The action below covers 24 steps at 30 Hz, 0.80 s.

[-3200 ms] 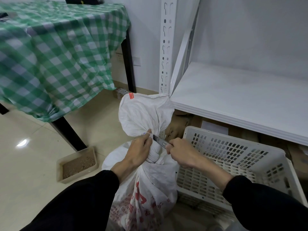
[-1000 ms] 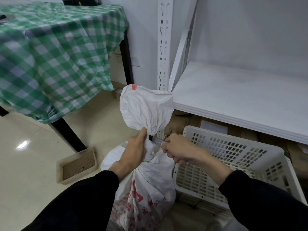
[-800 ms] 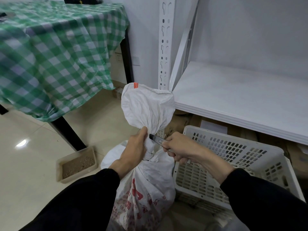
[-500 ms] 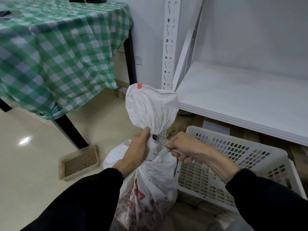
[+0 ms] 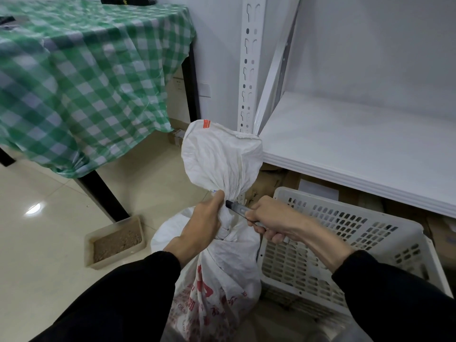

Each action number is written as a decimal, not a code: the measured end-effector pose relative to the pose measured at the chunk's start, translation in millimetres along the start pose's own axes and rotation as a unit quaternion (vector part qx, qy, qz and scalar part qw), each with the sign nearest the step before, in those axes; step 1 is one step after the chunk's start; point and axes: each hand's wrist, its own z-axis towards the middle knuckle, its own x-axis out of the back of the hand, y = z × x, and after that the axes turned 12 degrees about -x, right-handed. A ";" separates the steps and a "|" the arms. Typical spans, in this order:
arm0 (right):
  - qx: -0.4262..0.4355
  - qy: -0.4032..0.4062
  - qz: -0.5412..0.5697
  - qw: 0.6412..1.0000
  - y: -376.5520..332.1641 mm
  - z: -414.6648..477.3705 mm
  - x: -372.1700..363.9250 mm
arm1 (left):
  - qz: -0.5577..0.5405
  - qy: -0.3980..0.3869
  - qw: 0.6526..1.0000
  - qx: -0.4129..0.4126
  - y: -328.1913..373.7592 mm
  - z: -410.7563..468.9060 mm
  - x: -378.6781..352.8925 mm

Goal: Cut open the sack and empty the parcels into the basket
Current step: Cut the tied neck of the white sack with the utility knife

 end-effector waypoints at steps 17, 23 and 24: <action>-0.017 -0.001 0.010 1.000 2.7 1.8 -3.8 | -0.007 -0.007 0.999 0.033 -5.4 -1.3 -3.9; -0.030 0.015 0.036 0.999 4.2 5.0 -10.7 | -0.014 -0.009 0.999 0.043 -0.4 -1.1 -4.7; -0.024 0.026 0.027 0.999 3.1 4.3 -11.2 | -0.012 -0.008 0.999 0.044 -0.6 -0.6 -4.2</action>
